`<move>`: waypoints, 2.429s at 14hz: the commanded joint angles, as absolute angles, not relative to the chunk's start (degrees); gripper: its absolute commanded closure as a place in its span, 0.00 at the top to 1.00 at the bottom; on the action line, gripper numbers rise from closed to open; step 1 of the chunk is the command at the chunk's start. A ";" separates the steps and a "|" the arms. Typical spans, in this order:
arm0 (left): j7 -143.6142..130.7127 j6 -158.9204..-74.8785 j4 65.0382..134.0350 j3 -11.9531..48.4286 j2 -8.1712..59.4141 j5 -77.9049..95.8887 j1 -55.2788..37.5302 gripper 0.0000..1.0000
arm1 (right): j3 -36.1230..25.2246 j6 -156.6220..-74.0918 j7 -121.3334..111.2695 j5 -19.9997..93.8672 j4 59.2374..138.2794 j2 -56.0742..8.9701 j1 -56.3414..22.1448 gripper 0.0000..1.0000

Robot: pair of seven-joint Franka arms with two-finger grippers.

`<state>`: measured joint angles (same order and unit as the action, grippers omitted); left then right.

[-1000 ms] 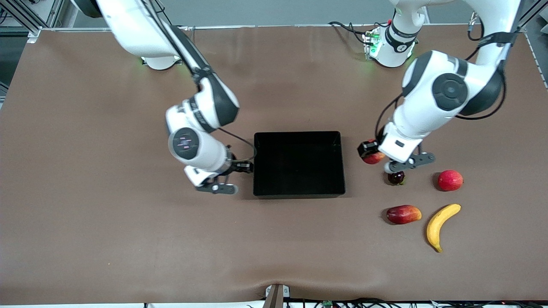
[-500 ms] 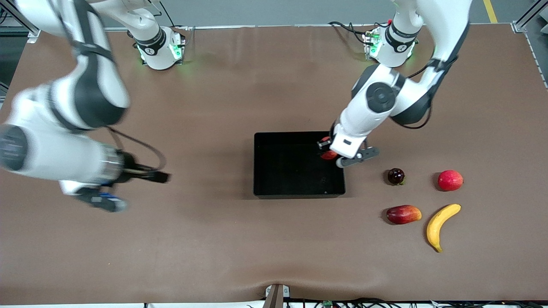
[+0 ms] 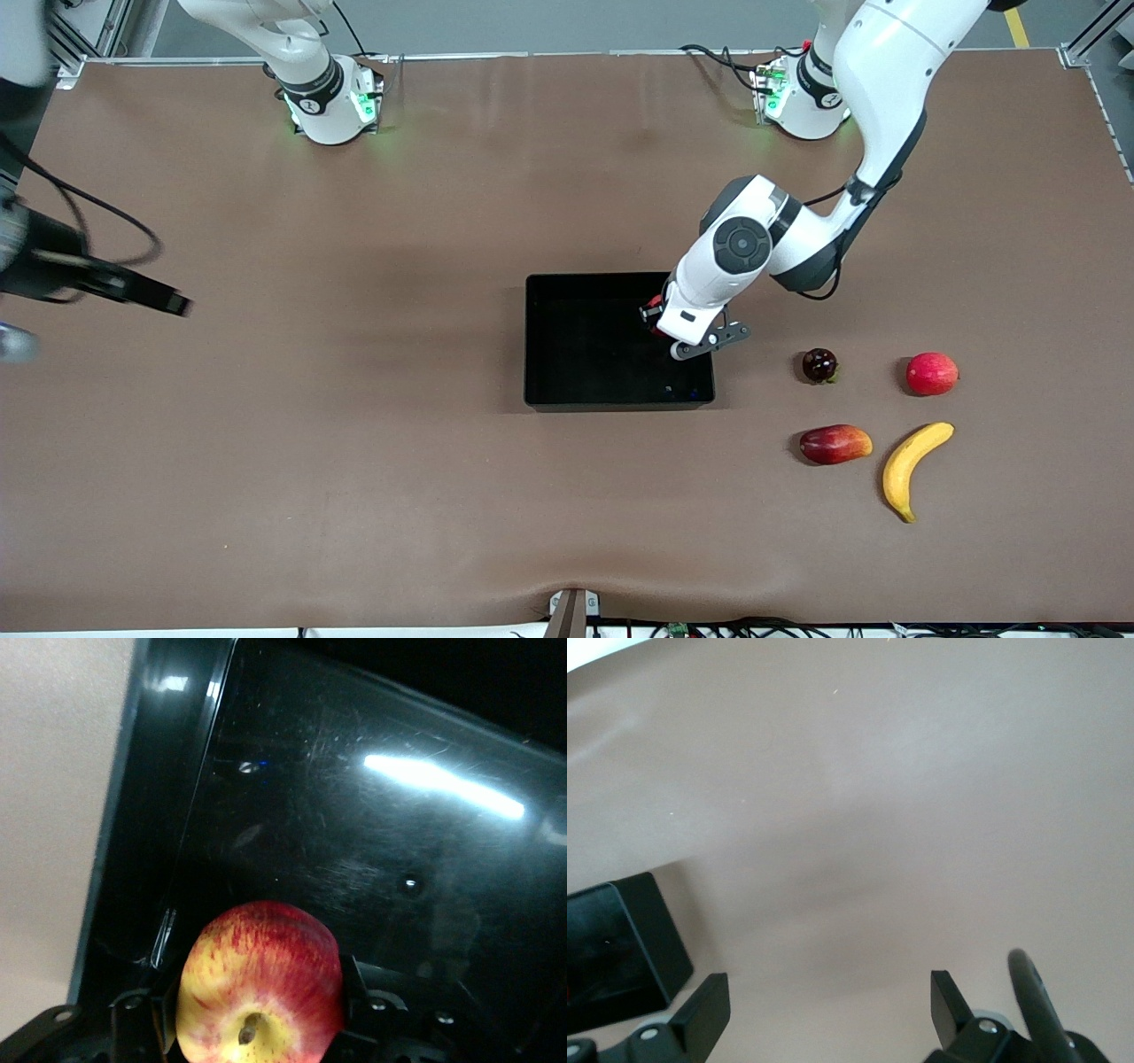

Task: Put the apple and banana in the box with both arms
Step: 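Lower the apple into the black box and open the left gripper, then move the left gripper back to the yellow banana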

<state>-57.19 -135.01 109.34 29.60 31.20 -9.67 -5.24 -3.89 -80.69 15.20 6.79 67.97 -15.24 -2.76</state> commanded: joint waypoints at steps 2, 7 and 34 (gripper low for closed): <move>-61.69 -135.53 106.97 29.27 35.23 -14.85 -6.42 0.00 | -2.46 -81.74 10.12 3.87 74.35 -9.24 0.25 1.00; -61.88 -135.53 105.38 29.27 37.01 -14.94 -6.33 1.00 | -2.55 -88.74 5.89 3.43 89.50 0.14 0.71 1.00; 18.16 -132.26 87.36 26.90 44.46 -26.54 25.23 1.00 | -1.41 -90.44 -0.70 -2.02 89.65 0.88 1.49 1.00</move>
<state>12.53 -130.42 89.18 27.14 42.68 -25.19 25.49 -2.11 -90.50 0.13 -1.21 89.97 0.78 0.53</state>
